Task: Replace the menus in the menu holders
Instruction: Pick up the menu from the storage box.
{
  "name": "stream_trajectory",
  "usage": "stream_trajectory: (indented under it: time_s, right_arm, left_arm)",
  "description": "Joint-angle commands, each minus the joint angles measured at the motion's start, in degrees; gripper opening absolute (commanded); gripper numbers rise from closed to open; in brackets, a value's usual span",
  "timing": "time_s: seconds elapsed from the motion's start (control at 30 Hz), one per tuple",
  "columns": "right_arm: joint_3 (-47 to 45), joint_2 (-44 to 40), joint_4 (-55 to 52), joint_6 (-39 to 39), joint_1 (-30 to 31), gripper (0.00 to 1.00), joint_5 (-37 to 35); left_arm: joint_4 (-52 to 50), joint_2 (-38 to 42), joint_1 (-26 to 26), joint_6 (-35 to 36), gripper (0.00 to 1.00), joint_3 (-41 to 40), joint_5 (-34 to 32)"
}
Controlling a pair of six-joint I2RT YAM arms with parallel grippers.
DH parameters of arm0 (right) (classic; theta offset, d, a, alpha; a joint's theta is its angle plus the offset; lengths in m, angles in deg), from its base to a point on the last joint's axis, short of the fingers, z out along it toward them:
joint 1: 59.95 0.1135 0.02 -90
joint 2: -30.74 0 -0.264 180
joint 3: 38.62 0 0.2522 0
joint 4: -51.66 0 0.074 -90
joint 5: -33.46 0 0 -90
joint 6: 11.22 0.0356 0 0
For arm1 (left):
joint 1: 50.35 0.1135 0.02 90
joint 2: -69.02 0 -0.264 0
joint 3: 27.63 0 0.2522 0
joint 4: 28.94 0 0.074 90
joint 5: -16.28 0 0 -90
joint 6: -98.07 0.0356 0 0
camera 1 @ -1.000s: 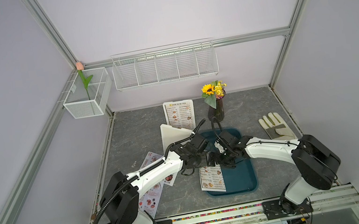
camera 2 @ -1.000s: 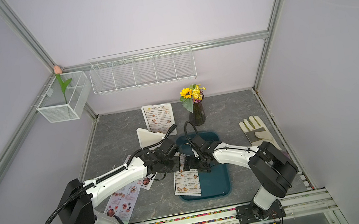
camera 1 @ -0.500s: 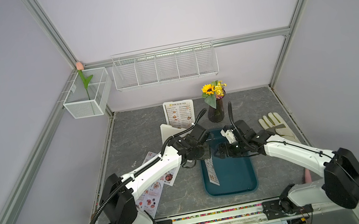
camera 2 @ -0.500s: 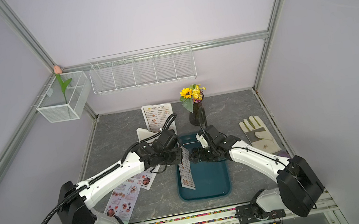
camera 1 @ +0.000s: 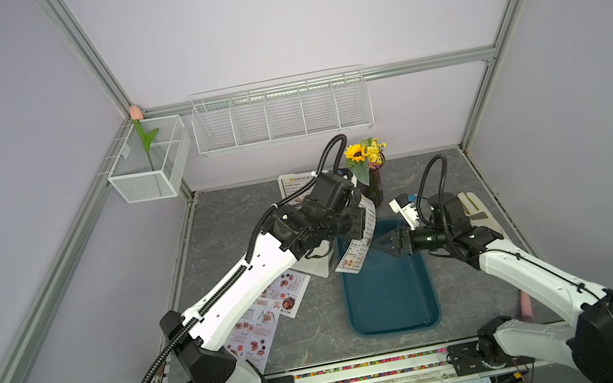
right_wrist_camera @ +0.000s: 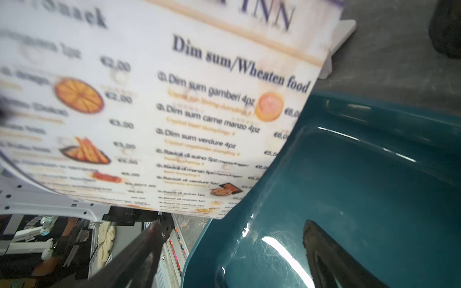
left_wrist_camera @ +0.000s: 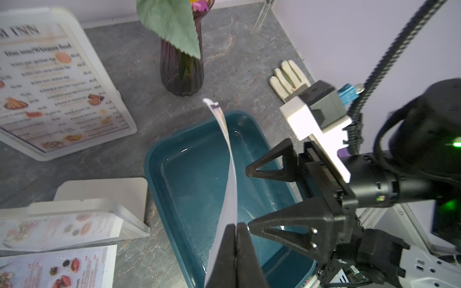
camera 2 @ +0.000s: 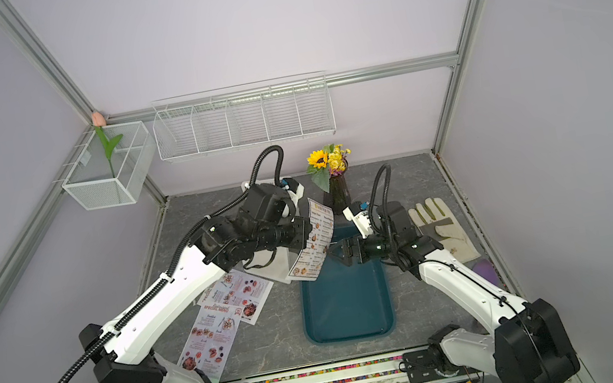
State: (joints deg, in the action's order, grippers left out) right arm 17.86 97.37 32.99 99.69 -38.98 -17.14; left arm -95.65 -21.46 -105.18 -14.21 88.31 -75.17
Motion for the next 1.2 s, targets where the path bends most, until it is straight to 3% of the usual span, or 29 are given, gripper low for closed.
stream_trajectory:
  time_s: [0.0, 0.17, 0.5, 0.6, 0.8, 0.93, 1.07, 1.17]
  right_arm:
    - [-1.53, -0.42, 8.39, -3.56, -1.34, 0.9, 7.41]
    - [-0.6, 3.31, 18.16, -3.83, -2.79, 0.9, 14.57]
    - [1.46, 10.38, 44.62, 10.57, -2.7, 0.94, 24.11]
    - [1.67, 8.65, 42.73, 9.77, -2.79, 0.95, 24.42]
    - [3.45, 2.5, 25.95, 0.78, -2.82, 1.0, 21.94]
    - [5.3, 0.55, 17.53, -3.6, -2.94, 0.98, 18.89]
    - [5.4, -0.62, 18.2, -2.3, -3.2, 0.95, 17.02]
    - [4.99, -0.8, 24.05, 3.11, -3.18, 0.92, 16.37]
  left_arm:
    - [-5.74, -1.28, -0.33, 5.12, 0.0, 4.53, 0.63]
    - [-5.93, -0.4, -0.43, 7.33, 0.0, 7.49, 1.55]
    - [-5.97, 0.12, -0.37, 9.16, 0.0, 9.61, 0.07]
    - [-5.73, -0.13, 0.0, 8.83, 0.0, 9.42, -1.03]
    - [-2.75, -0.12, 1.39, 8.31, 0.0, 8.17, -2.05]
    - [0.53, 0.92, 2.82, 7.12, 0.0, 6.33, -2.49]
    - [1.93, 1.96, 3.77, 7.46, 0.0, 4.77, -2.41]
    - [1.45, 2.56, 3.94, 8.25, 0.0, 4.21, -3.06]
